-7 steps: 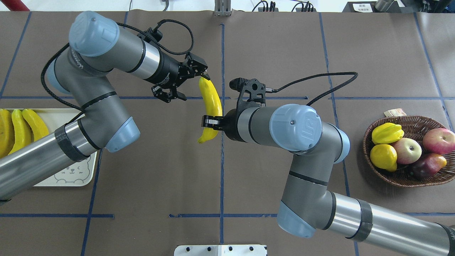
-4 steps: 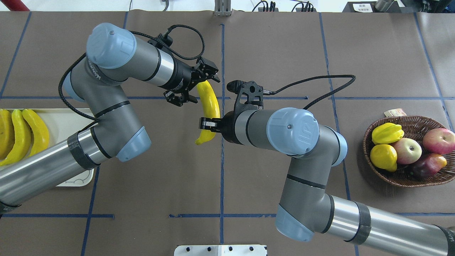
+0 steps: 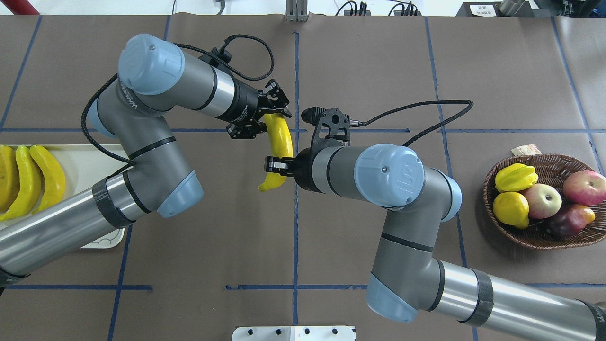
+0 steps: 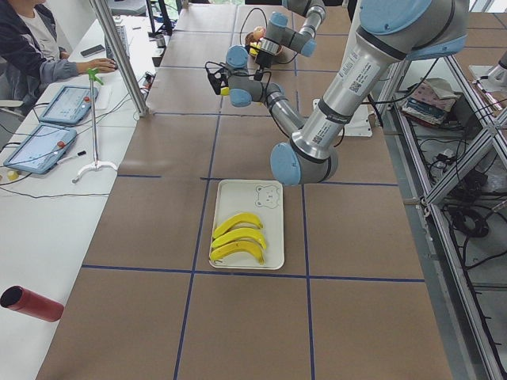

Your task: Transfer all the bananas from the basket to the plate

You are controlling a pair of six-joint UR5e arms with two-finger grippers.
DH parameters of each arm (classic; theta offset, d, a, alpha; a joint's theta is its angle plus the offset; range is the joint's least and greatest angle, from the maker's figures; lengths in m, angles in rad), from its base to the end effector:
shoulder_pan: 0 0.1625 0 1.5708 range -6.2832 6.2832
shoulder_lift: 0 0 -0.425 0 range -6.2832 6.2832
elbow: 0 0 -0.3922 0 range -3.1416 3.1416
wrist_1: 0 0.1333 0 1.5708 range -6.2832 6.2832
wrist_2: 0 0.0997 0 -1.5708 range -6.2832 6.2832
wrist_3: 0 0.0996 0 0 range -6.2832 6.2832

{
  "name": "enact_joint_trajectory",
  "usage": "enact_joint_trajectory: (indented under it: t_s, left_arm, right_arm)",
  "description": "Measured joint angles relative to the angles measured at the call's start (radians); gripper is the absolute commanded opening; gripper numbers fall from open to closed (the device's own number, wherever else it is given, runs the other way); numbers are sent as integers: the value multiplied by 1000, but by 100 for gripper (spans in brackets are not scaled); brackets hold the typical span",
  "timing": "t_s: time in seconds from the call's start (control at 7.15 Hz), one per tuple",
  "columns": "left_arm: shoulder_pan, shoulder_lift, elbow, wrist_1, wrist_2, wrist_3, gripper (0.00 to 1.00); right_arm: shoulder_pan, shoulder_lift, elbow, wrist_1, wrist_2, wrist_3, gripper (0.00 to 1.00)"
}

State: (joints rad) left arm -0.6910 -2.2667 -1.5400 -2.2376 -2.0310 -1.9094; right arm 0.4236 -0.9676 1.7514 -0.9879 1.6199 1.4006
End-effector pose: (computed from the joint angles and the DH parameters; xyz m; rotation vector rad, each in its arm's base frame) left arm 0.4760 -0.5092 0.1709 -0.1563 1.3703 -0.5588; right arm -0.5274 -0.3787 0.1581 0.3609 -1.3208 0.1791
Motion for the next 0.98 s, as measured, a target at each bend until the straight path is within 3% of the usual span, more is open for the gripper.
enact_joint_trajectory:
  t_s: [0.14, 0.7, 0.98]
  left_arm:
    - [0, 1, 0, -2, 0, 0, 0]
    - [-9, 10, -4, -3, -2, 5, 0]
    - [-28, 29, -8, -2, -7, 11, 0]
  right_arm:
    - [0, 2, 1, 0, 0, 11, 99]
    - [15, 29, 3, -24, 3, 47, 100]
    - [48, 33, 8, -134, 11, 46, 100]
